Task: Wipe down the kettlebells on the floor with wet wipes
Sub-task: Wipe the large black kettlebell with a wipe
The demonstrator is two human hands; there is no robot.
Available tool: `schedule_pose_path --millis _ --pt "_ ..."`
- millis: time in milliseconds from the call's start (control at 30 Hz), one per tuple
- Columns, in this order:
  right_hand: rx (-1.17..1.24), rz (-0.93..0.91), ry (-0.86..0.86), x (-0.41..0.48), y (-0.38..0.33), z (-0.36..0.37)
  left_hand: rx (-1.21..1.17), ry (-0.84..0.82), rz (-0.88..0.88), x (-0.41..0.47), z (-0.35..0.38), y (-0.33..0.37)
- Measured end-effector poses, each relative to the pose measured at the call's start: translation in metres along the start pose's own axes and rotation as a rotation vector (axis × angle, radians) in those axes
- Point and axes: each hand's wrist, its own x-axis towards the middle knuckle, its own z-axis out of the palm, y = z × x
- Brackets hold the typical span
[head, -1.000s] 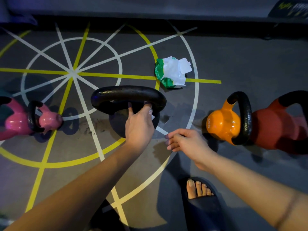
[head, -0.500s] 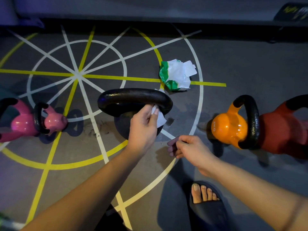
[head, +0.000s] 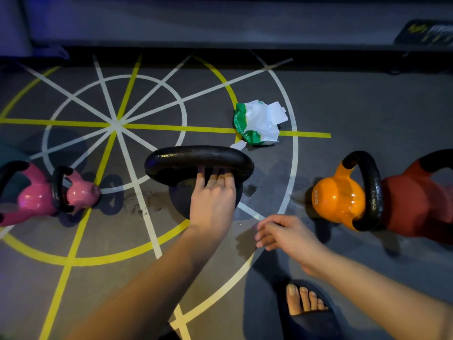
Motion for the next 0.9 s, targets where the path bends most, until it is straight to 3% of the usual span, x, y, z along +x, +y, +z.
schedule_pose_path --millis 67,167,333,467,533,567,733,900 --pt "0.025 -0.001 -0.015 -0.002 0.001 -0.003 -0.132 -0.045 -0.065 0.001 -0.012 0.002" --pt "0.045 -0.014 -0.034 -0.002 -0.002 -0.005 -0.566 -0.13 -0.344 0.006 -0.024 0.008" --pt "0.112 -0.014 -0.034 -0.002 -0.013 -0.002 -1.048 0.094 -0.497 -0.002 -0.018 0.014" --pt "-0.035 -0.295 0.17 0.005 -0.021 -0.002 -1.643 0.13 -0.642 -0.002 -0.017 0.02" --pt "-0.109 -0.429 0.222 0.013 -0.03 -0.004 -1.803 0.103 -0.641 -0.004 -0.015 0.019" --pt "-0.128 -0.471 0.234 0.018 -0.033 -0.005 -1.756 0.102 -0.614 -0.005 -0.013 0.016" --pt "-0.269 -0.62 0.171 0.039 -0.052 -0.006 -0.983 0.107 -0.251 -0.005 0.0 -0.001" --pt "-0.378 -0.704 0.164 0.053 -0.056 -0.022 -0.347 0.071 -0.09 0.0 0.0 -0.001"
